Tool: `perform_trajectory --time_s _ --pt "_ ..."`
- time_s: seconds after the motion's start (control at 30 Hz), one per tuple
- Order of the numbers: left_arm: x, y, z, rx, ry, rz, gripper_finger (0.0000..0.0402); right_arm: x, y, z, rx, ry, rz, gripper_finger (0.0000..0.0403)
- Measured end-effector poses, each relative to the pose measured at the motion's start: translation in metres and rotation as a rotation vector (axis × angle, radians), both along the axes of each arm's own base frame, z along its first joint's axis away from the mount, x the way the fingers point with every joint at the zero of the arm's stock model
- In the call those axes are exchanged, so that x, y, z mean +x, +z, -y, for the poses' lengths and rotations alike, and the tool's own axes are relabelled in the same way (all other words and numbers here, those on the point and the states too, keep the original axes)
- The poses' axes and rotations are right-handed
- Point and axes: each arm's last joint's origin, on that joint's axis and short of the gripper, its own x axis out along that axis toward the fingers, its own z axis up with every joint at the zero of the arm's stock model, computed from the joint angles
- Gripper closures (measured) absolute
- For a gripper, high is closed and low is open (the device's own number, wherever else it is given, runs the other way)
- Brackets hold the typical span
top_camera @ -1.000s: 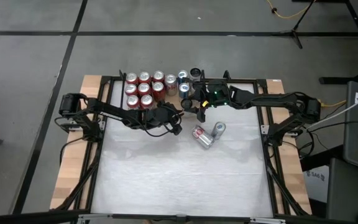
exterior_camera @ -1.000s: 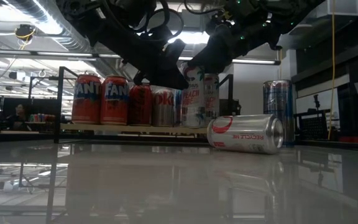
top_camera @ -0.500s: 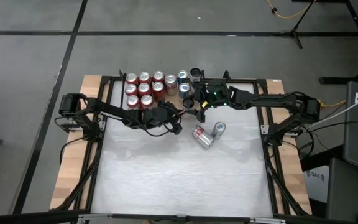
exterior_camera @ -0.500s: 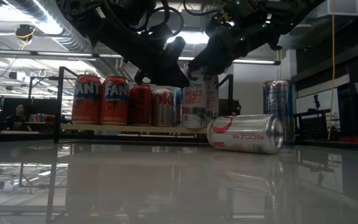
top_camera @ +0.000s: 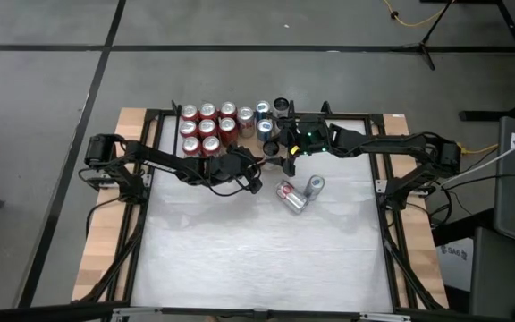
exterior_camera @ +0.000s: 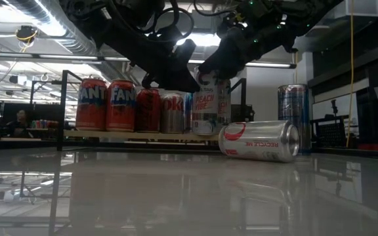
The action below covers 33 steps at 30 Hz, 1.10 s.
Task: Place canned beverage on shelf
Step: Put the white pink soda can on the shelf aligned with the other white pink soda cans
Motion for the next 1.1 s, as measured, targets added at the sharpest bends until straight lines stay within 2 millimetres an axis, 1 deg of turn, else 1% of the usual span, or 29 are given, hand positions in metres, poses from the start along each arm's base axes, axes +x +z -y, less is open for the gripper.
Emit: perform_trajectory --time_s 0.8,1.1 --pt "0.0008 0.0018 -0.0022 0.002 0.007 0.023 0.0337 0.0002 0.0008 0.0001 -0.002 0.000 0.007 0.0072" --pt "0.0006 0.0018 -0.0033 0.002 0.011 0.024 0.0337 0.0019 0.0050 0.0006 -0.017 0.000 0.051 0.0072"
